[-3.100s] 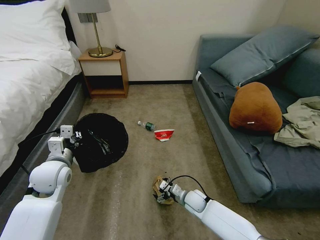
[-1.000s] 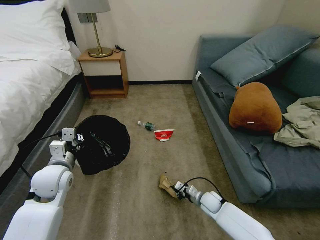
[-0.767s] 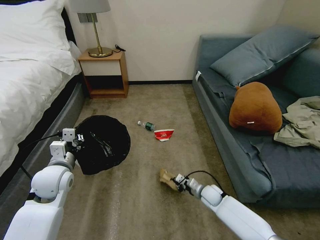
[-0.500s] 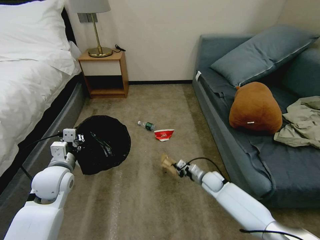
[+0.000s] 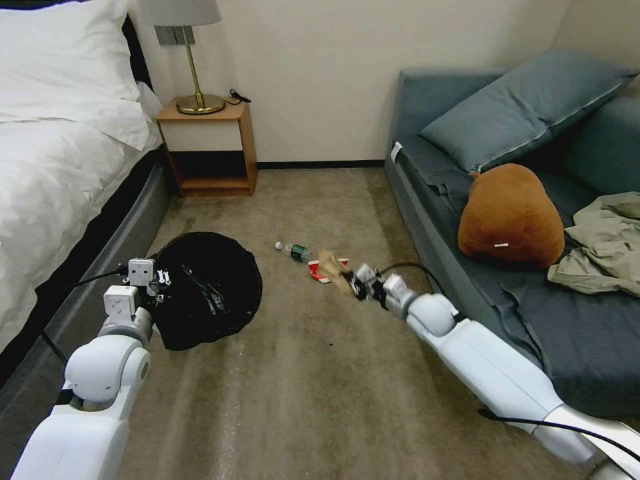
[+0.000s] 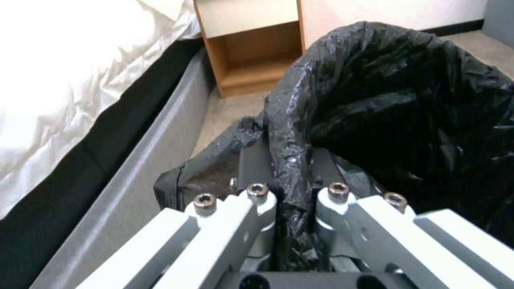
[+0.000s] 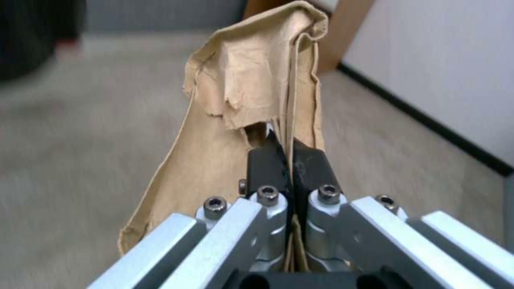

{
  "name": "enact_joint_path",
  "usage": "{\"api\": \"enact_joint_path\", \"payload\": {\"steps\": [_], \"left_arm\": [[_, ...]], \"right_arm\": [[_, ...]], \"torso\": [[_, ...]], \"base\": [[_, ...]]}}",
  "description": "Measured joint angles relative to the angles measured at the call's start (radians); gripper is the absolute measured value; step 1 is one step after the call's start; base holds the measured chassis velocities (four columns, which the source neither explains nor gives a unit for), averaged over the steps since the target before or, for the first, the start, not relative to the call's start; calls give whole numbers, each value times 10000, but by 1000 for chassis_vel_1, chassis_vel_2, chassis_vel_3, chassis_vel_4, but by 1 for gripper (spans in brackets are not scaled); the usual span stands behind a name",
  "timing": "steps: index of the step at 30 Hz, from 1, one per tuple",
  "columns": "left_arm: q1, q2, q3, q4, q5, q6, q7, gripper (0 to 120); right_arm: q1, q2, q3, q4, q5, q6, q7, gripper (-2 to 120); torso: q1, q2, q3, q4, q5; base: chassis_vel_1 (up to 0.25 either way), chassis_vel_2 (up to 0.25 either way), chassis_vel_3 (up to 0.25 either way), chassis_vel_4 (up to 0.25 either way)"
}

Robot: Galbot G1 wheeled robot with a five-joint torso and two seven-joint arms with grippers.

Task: Pick up the trash bin, then pick up the garbage on the floor and place it into the trash bin.

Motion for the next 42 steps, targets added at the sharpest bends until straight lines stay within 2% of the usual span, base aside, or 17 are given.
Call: {"api": "enact_joint_path", "payload": {"steps": [2, 4, 6, 10, 12, 13, 16, 23, 33, 38, 39, 42], "left_arm": [[127, -13, -29, -3, 57, -83, 52, 4], [127, -13, -29, -3, 57, -83, 52, 4], [260, -18, -48, 24, 143, -218, 96, 4], [283, -46, -35, 30, 159, -221, 83, 4], [271, -93, 17, 31, 170, -206, 47, 4], [271, -93, 17, 31, 170, -206, 47, 4], [226, -137, 83, 12, 185, -168, 9, 4], [214, -170, 115, -109, 202, -123, -16, 4], [207, -213, 123, -103, 264, -122, -33, 4], [252, -262, 161, -108, 285, -146, -21, 4], [252, -262, 161, -108, 285, -146, -21, 4], [212, -260, 166, -104, 283, -150, -12, 4]], "right_arm": [[152, 23, 25, 798, 466, -284, 54, 0], [152, 23, 25, 798, 466, -284, 54, 0], [297, 110, -244, 1645, 776, -556, 139, 0], [378, 328, -523, 2279, 1054, -768, 243, 0], [515, 710, -995, 3004, 1510, -993, 414, 0], [515, 710, -995, 3004, 1510, -993, 414, 0], [661, 1392, -1604, 3378, 1736, -1069, 569, 0], [681, 2182, -2390, 2860, 1683, -932, 796, 0], [417, 2656, -2897, 1447, 1079, -537, 1221, 0], [257, 2826, -2986, 1059, 847, -463, 1537, 18], [257, 2826, -2986, 1059, 847, -463, 1537, 18], [196, 2839, -2991, 1039, 812, -473, 1576, 33]], "torso": [[0, 0, 0, 1, -2], [0, 0, 0, 1, -2], [0, 0, 0, -1, -2], [0, 0, 0, 0, -1], [-1, 0, 0, 1, -2], [-1, 0, 0, 1, -2], [0, 1, 0, 2, -3], [0, 0, 0, 0, -2], [0, 0, 0, -1, -1], [-1, 0, 0, 0, -1], [-1, 0, 0, 0, -1], [0, 0, 0, 0, -1]], "base": [[0, 0, 0, 0], [0, 0, 0, 0], [0, 0, 0, 0], [0, 0, 0, 0], [0, 0, 0, 0], [0, 0, 0, 0], [0, 0, 0, 0], [0, 0, 0, 0], [0, 0, 0, 0], [0, 0, 0, 0], [0, 0, 0, 0], [0, 0, 0, 0]]}}
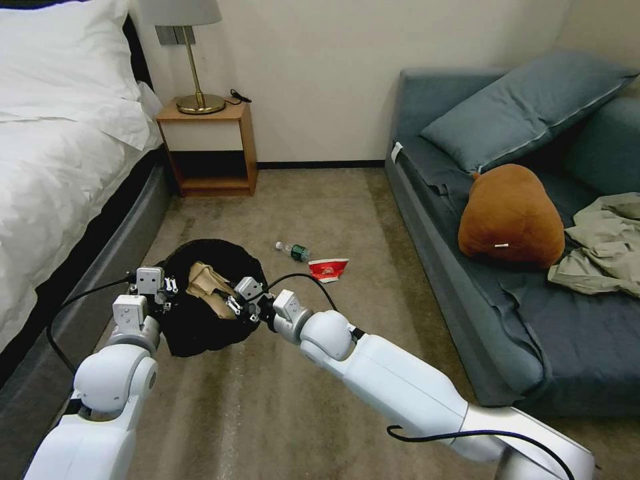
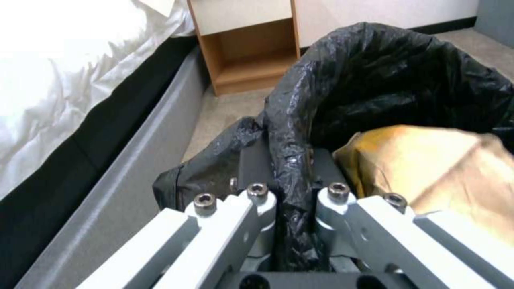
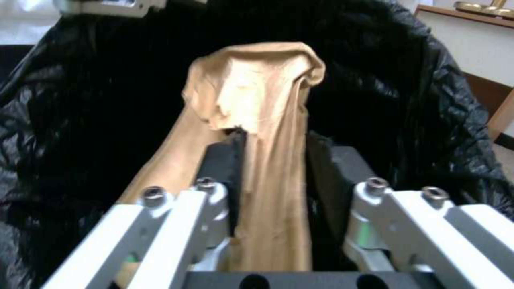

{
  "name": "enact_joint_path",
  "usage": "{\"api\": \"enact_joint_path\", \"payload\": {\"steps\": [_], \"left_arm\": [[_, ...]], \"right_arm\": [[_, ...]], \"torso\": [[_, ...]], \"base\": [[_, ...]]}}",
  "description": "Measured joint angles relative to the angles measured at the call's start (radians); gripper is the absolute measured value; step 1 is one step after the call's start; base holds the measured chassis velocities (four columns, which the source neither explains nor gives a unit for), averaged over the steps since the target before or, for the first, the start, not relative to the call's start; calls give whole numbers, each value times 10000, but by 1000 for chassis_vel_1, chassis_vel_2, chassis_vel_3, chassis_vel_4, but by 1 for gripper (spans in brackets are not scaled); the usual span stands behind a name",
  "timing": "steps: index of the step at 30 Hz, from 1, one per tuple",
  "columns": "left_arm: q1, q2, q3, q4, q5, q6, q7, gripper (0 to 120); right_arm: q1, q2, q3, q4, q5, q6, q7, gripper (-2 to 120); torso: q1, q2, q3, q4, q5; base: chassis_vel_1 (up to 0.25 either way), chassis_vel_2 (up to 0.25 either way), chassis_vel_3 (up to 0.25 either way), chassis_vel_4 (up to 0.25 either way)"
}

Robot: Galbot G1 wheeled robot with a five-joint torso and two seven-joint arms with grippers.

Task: Pick up the trash bin, then pick up the garbage on the floor and place it into the trash bin.

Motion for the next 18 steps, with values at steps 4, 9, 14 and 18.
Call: {"api": "enact_joint_path", "payload": {"steps": [4, 9, 14, 18], "left_arm": [[-87, 24, -98, 116, -17, -43, 9, 4], [-233, 134, -298, 207, -208, -35, 29, 4], [-282, 180, -340, 229, -289, -2, 27, 4], [-337, 181, -347, 263, -306, 2, 23, 4]], "right_arm": [[-67, -58, 74, 60, -26, -129, -27, 51], [-247, -159, 304, 230, -67, -176, -31, 74], [-324, -257, 580, 418, -72, -224, -26, 91], [-325, -355, 943, 596, -8, -275, -22, 99]], "torso": [[0, 0, 0, 0, 0], [0, 0, 0, -1, 1], [0, 0, 0, 0, 1], [0, 0, 0, 0, 1]], "base": [[0, 0, 0, 0], [0, 0, 0, 0], [0, 0, 0, 0], [0, 0, 0, 0]]}}
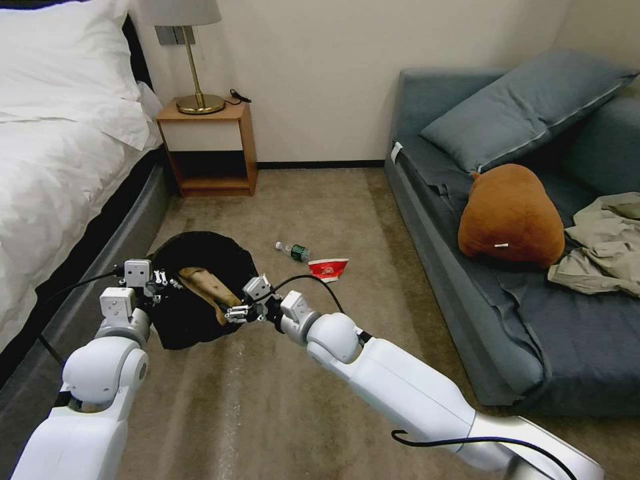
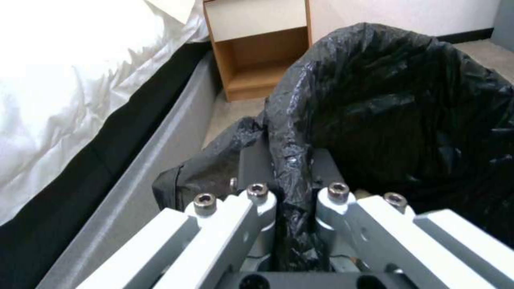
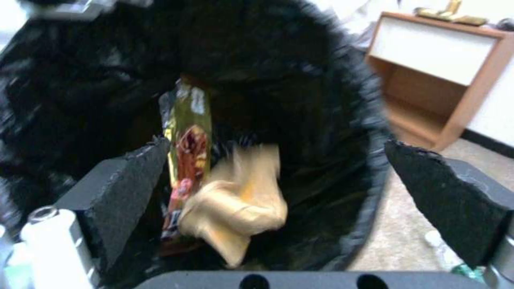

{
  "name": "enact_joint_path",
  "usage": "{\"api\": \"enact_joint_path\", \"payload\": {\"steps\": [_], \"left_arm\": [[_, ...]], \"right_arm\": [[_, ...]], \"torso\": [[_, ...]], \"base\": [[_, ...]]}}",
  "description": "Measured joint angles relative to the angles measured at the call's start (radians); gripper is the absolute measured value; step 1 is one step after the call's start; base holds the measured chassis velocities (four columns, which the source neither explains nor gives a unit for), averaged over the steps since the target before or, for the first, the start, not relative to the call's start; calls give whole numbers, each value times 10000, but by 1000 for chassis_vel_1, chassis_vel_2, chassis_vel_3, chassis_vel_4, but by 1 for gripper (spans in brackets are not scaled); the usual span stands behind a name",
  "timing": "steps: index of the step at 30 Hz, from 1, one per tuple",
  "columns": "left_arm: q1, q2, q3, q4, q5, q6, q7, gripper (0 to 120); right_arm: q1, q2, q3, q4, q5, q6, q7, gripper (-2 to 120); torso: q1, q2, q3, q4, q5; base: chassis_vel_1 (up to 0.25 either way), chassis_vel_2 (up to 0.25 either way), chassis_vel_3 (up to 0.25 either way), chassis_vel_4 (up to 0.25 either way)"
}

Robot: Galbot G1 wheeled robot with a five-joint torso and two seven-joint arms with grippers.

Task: Pick up the trash bin, then pick up the garbage on the floor and place it into the trash bin.

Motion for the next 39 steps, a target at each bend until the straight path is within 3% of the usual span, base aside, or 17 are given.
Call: {"api": "enact_joint_path", "payload": {"steps": [12, 17, 26, 39], "left_arm": [[-96, 147, -335, 191, -325, -39, 37, 4], [-83, 227, -623, 366, -520, -152, 56, 4], [54, 131, -685, 579, -369, -582, 184, 4], [64, 136, -618, 582, -424, -642, 274, 4]], "right_arm": [[-25, -729, 1252, 384, 605, -107, 118, 100], [-292, -1465, 1948, 308, 621, -18, 144, 100], [-1150, -2308, 3320, -339, 334, 249, 171, 100], [-3060, -1425, 5209, -1183, -302, 325, 765, 100]], "torso": [[0, 0, 0, 0, 1], [0, 0, 0, 0, 1], [0, 0, -1, -3, 1], [0, 0, 0, -1, -1]], "base": [[0, 0, 0, 0], [0, 0, 0, 0], [0, 0, 0, 0], [0, 0, 0, 0]]}}
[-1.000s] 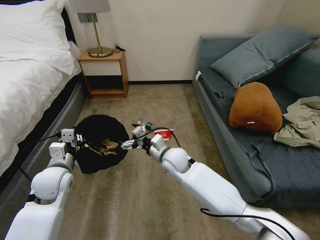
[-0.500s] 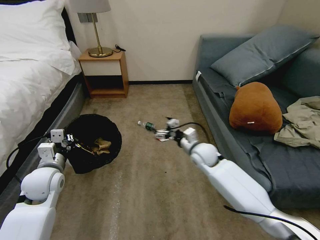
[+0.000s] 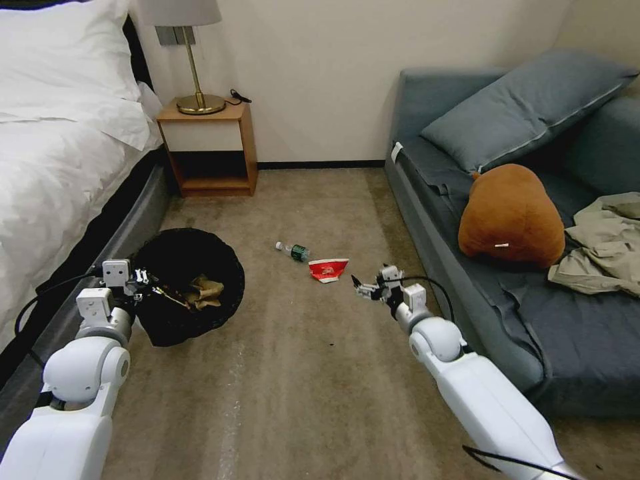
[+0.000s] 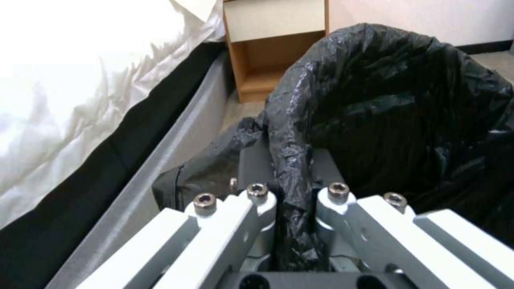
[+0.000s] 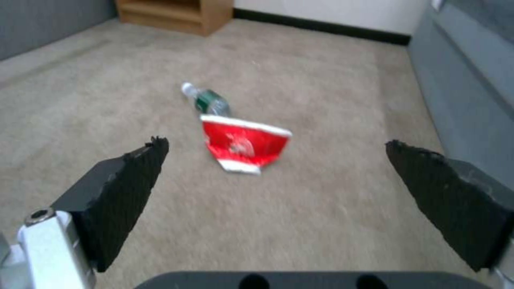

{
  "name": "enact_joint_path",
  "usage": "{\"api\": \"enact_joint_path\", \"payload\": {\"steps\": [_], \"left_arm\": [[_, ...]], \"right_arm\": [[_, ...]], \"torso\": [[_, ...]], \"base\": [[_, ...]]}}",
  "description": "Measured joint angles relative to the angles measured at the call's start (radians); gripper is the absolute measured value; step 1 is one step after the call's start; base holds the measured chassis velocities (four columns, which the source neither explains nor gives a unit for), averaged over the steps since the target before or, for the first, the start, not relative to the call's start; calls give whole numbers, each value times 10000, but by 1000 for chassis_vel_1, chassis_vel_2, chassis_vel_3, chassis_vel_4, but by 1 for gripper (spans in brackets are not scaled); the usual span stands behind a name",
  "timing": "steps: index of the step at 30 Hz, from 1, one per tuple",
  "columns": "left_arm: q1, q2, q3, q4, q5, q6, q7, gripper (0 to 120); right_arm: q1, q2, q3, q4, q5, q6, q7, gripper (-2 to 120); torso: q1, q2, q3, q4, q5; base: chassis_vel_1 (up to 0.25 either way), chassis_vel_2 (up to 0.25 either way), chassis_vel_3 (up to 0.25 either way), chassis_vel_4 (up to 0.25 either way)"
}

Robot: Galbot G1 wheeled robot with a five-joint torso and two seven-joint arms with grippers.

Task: Pick up the trash bin, then pick up the garbage on the floor and place it into the trash bin.

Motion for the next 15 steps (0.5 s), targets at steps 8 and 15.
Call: {"api": "enact_joint_path", "payload": {"steps": [8, 15], "left_arm": [[117, -6, -2, -147, -15, -12, 2, 4], [278, 84, -121, -215, -71, -67, 2, 4]], "right_arm": [[-613, 81, 505, 53, -179, 103, -9, 100], [-947, 186, 745, 196, -388, 116, -28, 100]], "torso": [[0, 1, 0, 0, -1], [0, 0, 0, 0, 0]], "base": [[0, 0, 0, 0], [0, 0, 0, 0]]}}
